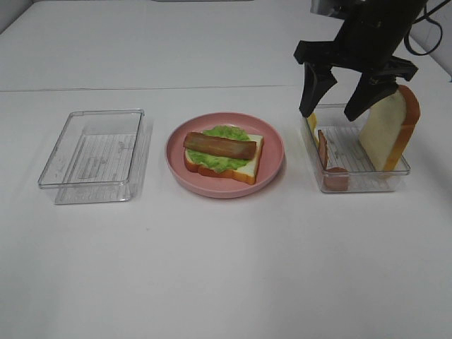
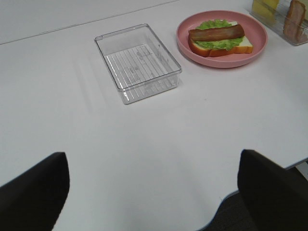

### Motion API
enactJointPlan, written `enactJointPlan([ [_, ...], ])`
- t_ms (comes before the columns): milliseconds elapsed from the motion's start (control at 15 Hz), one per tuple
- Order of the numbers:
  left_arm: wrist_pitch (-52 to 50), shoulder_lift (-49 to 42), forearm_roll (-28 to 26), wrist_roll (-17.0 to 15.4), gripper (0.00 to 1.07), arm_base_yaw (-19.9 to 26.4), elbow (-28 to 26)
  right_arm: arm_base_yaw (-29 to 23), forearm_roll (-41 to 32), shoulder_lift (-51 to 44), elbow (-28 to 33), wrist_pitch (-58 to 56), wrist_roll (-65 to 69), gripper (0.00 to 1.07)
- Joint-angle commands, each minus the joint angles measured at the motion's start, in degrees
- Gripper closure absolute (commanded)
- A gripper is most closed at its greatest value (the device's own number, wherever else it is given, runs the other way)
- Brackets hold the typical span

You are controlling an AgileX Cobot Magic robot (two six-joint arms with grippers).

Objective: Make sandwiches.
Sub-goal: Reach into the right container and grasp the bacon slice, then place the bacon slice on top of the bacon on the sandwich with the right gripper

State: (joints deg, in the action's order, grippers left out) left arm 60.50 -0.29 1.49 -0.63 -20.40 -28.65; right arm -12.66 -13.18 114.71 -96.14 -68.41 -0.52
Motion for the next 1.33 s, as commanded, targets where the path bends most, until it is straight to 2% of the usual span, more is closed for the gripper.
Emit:
enactJointPlan([
  [67,-0.7,-1.3,0.0,-0.1,0.17,0.0,0.2,-0.2,1.4,3.4,-2.6,-2.5,1.3,0.43],
  [133,-0.7,-1.3,0.0,-0.1,0.17,0.0,0.2,-0.2,2.5,5.6,-4.1,-2.9,1.5,0.47],
  [733,-0.7,-1.3,-0.1,-0.1,0.17,0.0,0.2,-0.2,3.2,11.5,-4.2,-2.8,1.5,0.54],
  [933,-0.7,-1.3,-0.1,-0.1,0.17,0.0,0.2,-0.2,3.3,11.7,-4.2,-2.8,1.3,0.75],
  [1067,-0.7,-1.3,-0.1,-0.1,0.17,0.0,0.2,-0.2,3.3,11.7,-4.2,-3.8,0.5,1.05],
  [1333,-0.7,-1.3,-0.1,-0.1,0.17,0.0,0.2,-0.2,3.3,11.6,-4.2,-4.4,-0.3,1.07],
])
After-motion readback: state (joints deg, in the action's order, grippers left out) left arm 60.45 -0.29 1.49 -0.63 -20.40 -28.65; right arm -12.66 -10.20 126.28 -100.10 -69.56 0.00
